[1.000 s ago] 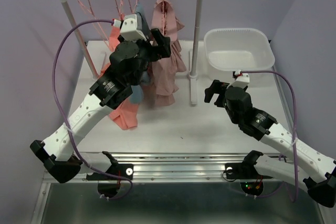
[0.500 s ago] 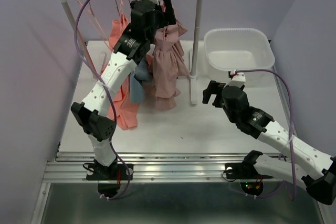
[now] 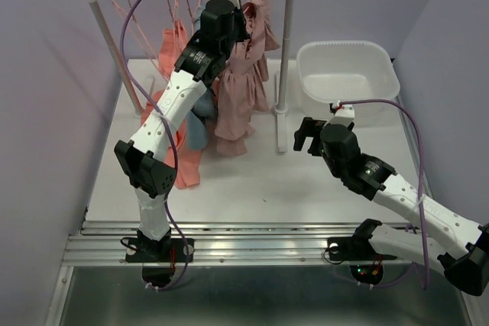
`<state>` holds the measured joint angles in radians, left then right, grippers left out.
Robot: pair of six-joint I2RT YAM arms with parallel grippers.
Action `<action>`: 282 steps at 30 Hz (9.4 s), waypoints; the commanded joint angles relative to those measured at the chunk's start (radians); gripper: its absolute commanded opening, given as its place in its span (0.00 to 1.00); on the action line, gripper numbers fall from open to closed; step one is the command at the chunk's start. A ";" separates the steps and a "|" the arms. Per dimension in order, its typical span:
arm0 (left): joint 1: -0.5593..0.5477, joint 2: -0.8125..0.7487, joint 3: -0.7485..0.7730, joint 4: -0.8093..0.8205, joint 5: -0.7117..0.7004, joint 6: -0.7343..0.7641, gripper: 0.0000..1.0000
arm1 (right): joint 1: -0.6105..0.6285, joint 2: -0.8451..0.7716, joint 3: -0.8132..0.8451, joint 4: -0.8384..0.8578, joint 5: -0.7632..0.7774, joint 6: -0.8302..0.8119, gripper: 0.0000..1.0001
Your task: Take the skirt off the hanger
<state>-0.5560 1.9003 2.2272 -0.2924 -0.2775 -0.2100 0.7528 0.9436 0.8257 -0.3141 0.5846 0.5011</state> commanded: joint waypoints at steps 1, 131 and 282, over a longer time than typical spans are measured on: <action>0.010 -0.037 0.025 0.039 -0.021 -0.003 0.00 | -0.006 0.006 0.055 0.023 0.014 -0.012 1.00; -0.176 -0.540 -0.794 0.185 -0.362 -0.411 0.00 | 0.278 0.199 -0.040 0.354 -0.873 -0.360 0.01; -0.194 -0.270 -0.319 0.495 -0.324 0.264 0.00 | -0.751 0.196 0.231 0.417 -0.511 -0.099 1.00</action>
<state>-0.7532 1.6226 1.8080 0.0723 -0.5835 -0.0513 -0.0032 1.2446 1.1133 0.0673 0.0925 0.3714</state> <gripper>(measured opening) 0.125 0.998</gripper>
